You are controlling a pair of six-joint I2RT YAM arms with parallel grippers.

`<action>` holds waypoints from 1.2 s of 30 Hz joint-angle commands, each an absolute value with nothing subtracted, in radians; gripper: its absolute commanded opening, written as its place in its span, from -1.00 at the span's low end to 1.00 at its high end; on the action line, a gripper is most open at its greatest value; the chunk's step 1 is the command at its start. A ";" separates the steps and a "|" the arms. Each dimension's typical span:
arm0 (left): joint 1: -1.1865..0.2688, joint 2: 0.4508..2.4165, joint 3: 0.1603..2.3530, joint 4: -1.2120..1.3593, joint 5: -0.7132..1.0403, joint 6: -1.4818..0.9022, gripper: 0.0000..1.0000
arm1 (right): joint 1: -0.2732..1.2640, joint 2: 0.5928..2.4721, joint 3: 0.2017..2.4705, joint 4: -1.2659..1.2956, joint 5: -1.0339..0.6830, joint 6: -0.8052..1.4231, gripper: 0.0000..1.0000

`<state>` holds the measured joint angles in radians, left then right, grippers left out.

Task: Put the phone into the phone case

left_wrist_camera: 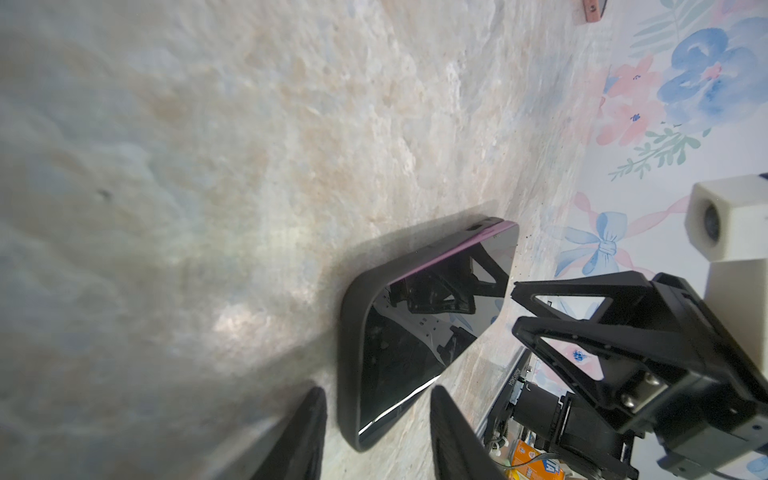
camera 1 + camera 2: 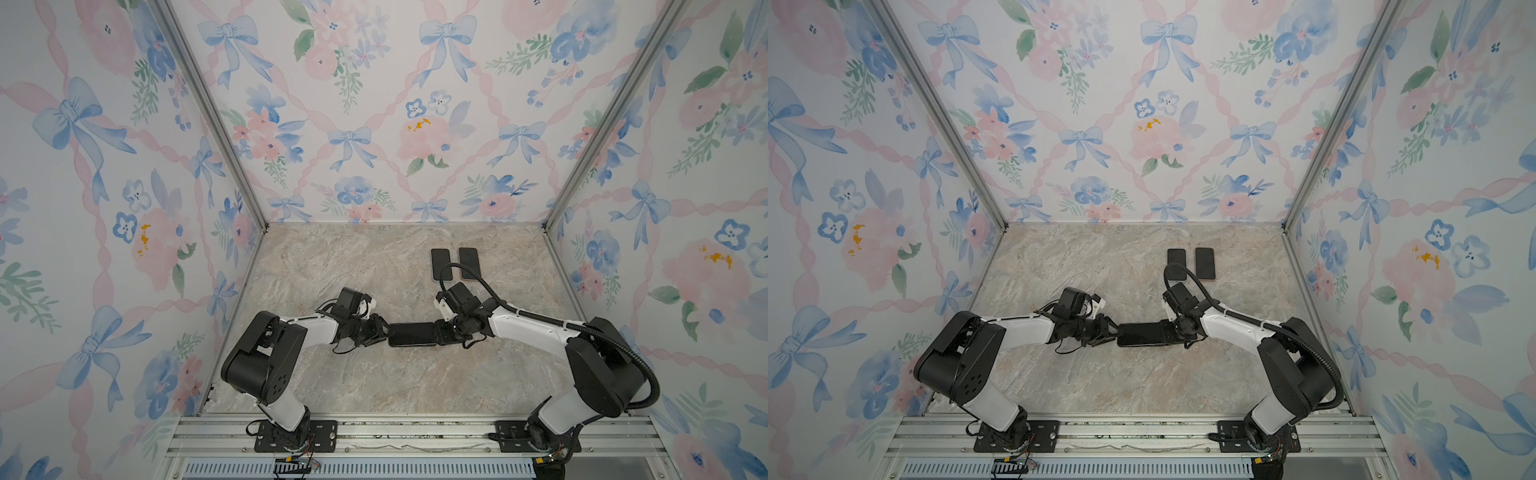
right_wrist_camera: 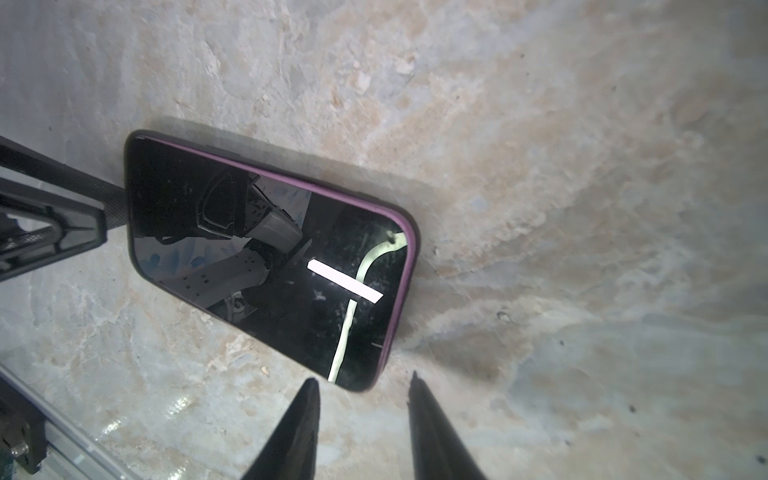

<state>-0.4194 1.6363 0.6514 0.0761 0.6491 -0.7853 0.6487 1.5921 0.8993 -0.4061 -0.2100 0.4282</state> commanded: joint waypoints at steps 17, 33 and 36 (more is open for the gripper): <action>-0.425 1.705 0.626 0.108 0.678 -0.781 -0.25 | 0.655 1.649 0.865 -0.362 -0.244 0.428 -0.56; -0.423 1.710 0.618 0.148 0.700 -0.802 -0.26 | 0.706 1.701 0.863 -0.371 -0.171 0.422 -0.65; -0.423 1.703 0.612 0.149 0.697 -0.803 -0.26 | 0.705 1.692 0.869 -0.378 -0.161 0.420 -0.64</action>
